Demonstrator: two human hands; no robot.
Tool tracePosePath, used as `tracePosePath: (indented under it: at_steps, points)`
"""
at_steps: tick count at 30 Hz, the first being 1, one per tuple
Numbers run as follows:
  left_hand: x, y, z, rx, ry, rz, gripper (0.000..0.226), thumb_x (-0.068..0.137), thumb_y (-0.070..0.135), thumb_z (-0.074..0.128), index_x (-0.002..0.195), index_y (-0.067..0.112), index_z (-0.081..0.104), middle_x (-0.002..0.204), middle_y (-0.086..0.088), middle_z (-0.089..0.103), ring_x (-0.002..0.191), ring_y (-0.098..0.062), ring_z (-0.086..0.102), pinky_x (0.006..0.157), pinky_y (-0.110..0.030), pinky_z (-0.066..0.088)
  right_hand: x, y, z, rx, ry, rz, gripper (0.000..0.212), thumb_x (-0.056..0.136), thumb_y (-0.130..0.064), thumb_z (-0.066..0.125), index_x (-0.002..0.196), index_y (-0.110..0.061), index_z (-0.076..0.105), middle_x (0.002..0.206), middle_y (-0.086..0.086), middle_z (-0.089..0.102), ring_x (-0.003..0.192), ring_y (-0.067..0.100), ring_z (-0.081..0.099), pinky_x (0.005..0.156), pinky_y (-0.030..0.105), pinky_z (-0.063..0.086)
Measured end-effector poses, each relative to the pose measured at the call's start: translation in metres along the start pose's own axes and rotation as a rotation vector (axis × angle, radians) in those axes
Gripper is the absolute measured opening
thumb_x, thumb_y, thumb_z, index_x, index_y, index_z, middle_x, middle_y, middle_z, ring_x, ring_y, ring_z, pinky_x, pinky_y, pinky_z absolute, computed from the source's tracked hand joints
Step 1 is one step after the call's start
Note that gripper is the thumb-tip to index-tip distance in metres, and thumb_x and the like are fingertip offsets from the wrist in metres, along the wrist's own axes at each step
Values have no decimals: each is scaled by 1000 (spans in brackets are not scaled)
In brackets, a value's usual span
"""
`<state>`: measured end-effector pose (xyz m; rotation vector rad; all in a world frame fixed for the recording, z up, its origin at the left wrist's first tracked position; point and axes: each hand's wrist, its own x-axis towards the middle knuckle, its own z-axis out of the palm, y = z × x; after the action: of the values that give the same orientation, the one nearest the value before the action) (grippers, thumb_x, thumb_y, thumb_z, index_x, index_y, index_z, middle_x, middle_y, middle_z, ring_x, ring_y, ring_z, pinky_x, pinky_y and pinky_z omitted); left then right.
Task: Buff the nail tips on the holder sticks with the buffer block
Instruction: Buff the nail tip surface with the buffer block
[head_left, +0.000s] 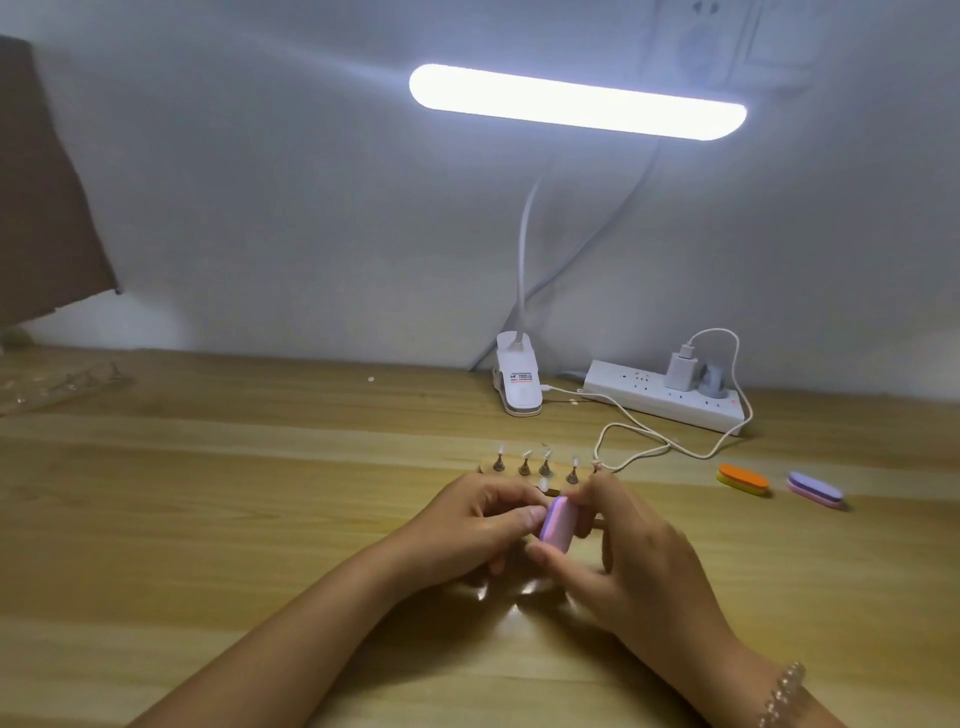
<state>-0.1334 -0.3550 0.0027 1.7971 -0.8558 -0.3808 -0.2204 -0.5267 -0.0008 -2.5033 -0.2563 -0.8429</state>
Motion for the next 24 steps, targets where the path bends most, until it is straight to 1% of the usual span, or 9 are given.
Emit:
tracePosePath:
  at_steps: [3, 5, 7, 11, 14, 16, 20, 21, 24]
  points:
    - [1, 0, 1, -25, 2, -12, 20, 98, 28, 56, 100, 21, 74, 77, -4, 66, 54, -12, 52, 52, -27, 42, 0, -1, 0, 11, -43, 20, 41, 73, -57, 72, 92, -30, 48, 84, -17, 58, 69, 1, 58, 53, 28, 48]
    - [1, 0, 2, -30, 13, -12, 17, 100, 23, 57, 99, 20, 74, 73, 5, 65, 51, -12, 52, 51, -28, 42, 3, 4, -2, 72, 27, 97, 41, 71, -53, 76, 91, -27, 51, 85, -20, 60, 73, -9, 58, 56, 23, 45]
    - [1, -2, 2, -17, 18, -15, 19, 101, 18, 56, 97, 24, 74, 72, 8, 65, 48, -8, 52, 50, -27, 42, 3, 4, -2, 53, 58, 94, 41, 72, -52, 75, 92, -26, 52, 85, -21, 59, 73, -10, 58, 54, 23, 45]
    - [1, -2, 1, -32, -1, -10, 19, 102, 18, 55, 102, 20, 74, 85, -18, 71, 51, -13, 53, 51, -28, 44, -2, -3, 1, -12, -25, -11, 40, 73, -56, 70, 92, -29, 49, 83, -18, 56, 65, 5, 58, 49, 32, 49]
    - [1, -2, 2, -34, 19, 1, 18, 102, 16, 55, 103, 13, 73, 75, -6, 65, 46, -7, 52, 43, -22, 44, 3, 2, -1, 58, 35, 96, 40, 71, -53, 75, 90, -26, 52, 83, -21, 58, 72, -6, 58, 54, 22, 44]
    - [1, -4, 1, -24, 21, 7, 18, 101, 15, 56, 102, 14, 73, 72, -1, 64, 45, -7, 53, 43, -22, 44, 3, 4, -2, 29, 61, 87, 39, 72, -52, 75, 91, -25, 52, 82, -22, 56, 72, -12, 56, 53, 19, 42]
    - [1, -3, 0, -36, 2, 32, 19, 102, 17, 55, 103, 13, 73, 84, -21, 70, 45, -7, 53, 43, -19, 43, -2, -2, 2, -25, -26, -19, 39, 75, -57, 67, 94, -28, 50, 84, -17, 57, 67, 7, 60, 48, 34, 51]
    - [2, -3, 0, -44, 5, 31, 19, 102, 16, 55, 103, 12, 73, 82, -17, 71, 45, -6, 53, 43, -18, 42, -1, -1, 0, -6, -18, 9, 41, 74, -60, 68, 94, -27, 51, 83, -17, 58, 68, 4, 60, 50, 31, 50]
    - [1, -2, 1, -39, -3, 30, 19, 102, 14, 54, 99, 18, 73, 71, 14, 69, 44, -3, 53, 44, -16, 42, 4, 4, -4, 64, 83, 112, 47, 70, -67, 63, 90, -25, 54, 80, -22, 56, 72, -11, 56, 53, 16, 39]
